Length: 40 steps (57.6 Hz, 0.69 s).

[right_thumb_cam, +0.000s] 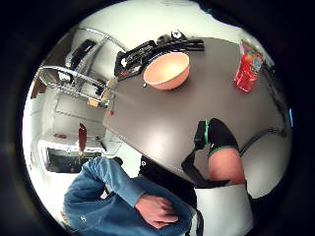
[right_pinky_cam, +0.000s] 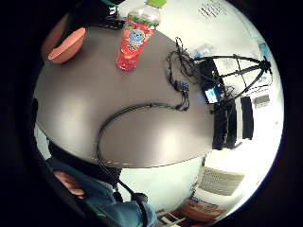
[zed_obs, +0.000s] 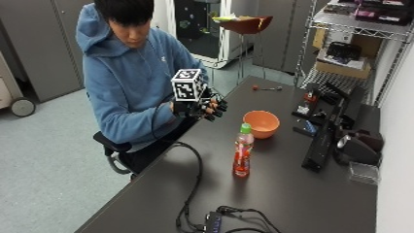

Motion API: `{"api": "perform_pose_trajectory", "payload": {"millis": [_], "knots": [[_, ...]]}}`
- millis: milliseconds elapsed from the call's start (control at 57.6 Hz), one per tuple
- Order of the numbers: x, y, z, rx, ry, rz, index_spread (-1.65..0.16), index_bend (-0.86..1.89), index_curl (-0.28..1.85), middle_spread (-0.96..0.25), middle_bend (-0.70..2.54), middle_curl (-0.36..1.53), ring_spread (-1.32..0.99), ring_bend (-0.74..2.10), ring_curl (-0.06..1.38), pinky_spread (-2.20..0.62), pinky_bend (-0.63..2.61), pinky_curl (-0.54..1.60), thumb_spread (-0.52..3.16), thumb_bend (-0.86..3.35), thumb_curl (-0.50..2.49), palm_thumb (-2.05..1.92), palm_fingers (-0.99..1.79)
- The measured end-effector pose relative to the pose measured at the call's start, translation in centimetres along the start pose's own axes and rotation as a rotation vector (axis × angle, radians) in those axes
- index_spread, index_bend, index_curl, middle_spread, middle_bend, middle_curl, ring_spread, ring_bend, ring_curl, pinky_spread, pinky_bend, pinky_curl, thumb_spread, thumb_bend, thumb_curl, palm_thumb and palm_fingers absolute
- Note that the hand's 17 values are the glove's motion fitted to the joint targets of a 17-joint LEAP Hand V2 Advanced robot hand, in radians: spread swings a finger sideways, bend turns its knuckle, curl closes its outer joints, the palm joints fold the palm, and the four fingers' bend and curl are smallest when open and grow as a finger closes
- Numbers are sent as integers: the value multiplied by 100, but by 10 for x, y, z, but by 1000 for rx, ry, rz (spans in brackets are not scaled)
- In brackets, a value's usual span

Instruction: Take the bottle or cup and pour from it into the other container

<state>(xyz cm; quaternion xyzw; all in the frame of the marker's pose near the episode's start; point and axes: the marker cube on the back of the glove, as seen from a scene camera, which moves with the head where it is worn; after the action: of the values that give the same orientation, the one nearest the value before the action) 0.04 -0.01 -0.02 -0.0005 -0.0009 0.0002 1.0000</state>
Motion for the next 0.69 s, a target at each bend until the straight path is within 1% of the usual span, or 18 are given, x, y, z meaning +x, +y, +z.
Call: {"api": "perform_pose_trajectory", "payload": {"millis": [104,243,417,695], "knots": [[2,-1,-1,-2,-11,6,-29,19,12,1,15,6,6,29,11,16,46,17,57,37,21,66,28],[4,0,-1,-9,-21,9,-35,18,18,1,16,11,8,31,15,21,47,22,77,31,28,70,25],[9,-2,-5,4,-34,18,-37,18,23,1,16,15,8,33,18,22,47,26,88,23,35,73,24],[17,1,-12,23,-39,36,-39,18,28,0,17,19,9,34,22,23,46,29,94,11,44,78,24]]}}
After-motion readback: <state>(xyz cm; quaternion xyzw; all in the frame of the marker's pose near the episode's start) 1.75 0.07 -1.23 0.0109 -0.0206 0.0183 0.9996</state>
